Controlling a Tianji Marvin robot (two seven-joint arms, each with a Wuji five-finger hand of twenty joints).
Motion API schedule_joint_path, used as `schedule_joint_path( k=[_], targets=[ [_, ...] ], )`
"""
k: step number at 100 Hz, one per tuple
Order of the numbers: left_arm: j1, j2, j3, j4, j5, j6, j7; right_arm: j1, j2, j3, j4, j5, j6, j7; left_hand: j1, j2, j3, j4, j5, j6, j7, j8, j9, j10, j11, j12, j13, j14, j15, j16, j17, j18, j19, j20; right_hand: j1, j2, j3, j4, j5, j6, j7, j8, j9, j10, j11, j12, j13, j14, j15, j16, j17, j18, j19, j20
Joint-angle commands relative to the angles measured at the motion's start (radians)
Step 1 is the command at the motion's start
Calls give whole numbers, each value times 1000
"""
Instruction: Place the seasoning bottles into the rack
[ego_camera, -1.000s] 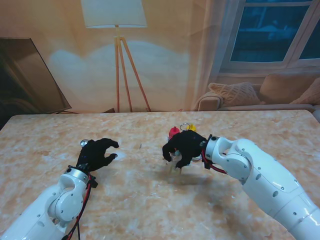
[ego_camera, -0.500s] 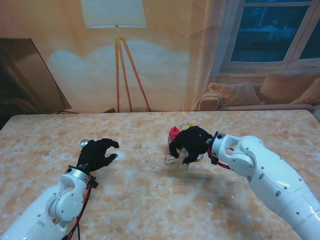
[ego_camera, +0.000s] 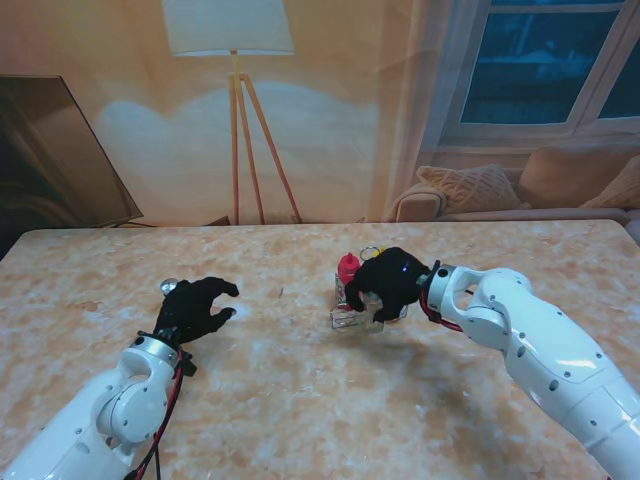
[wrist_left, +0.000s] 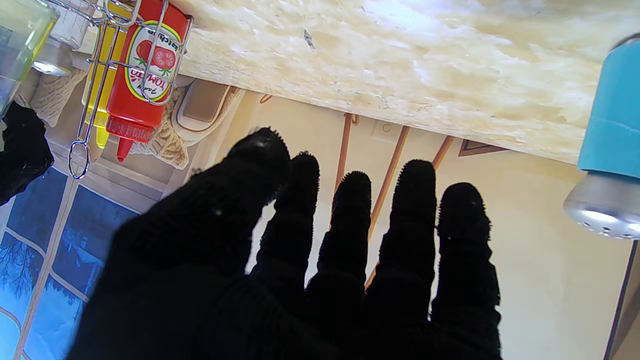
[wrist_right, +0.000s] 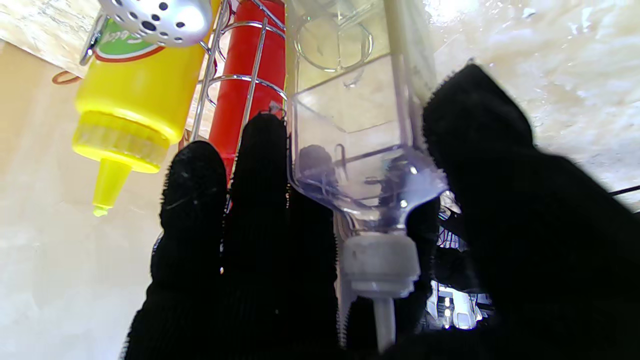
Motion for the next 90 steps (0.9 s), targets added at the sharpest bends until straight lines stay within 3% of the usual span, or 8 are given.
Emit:
schedule_joint_path(
  k=[1, 30, 90],
  targets=[
    [1, -2, 1, -1, -1, 2, -14, 6, -2, -9, 7, 4, -1, 17, 26, -11, -4, -23, 13, -12, 21, 10, -26, -5, -10, -2, -26, 2, -18, 11, -12, -3, -9, -12, 155, 33, 160, 26, 65, -41, 136, 39, 78, -166, 70, 64, 77, -199, 101, 68, -6, -53, -6, 24],
    [2, -2, -1, -3, 1, 2, -14, 39, -3, -58, 55, -21, 38, -45, 25, -9, -5, -22, 12, -14, 20, 9, -27, -6, -11, -3, -26, 2, -19, 11, -14, -1, -10, -12, 157, 31, 174, 29, 58, -48, 152, 63, 55, -170, 101, 67, 52, -197, 129, 101, -18, -51, -19, 48],
    [3, -1, -1, -3, 2, 1, -15, 67, -3, -105, 97, -34, 71, -83, 27, -6, -9, -23, 12, -13, 20, 10, -27, -6, -12, -3, -28, 3, -21, 11, -15, 0, -12, -11, 157, 35, 176, 31, 52, -53, 152, 72, 42, -171, 118, 57, 37, -198, 163, 88, -24, -46, -25, 68]
  ],
)
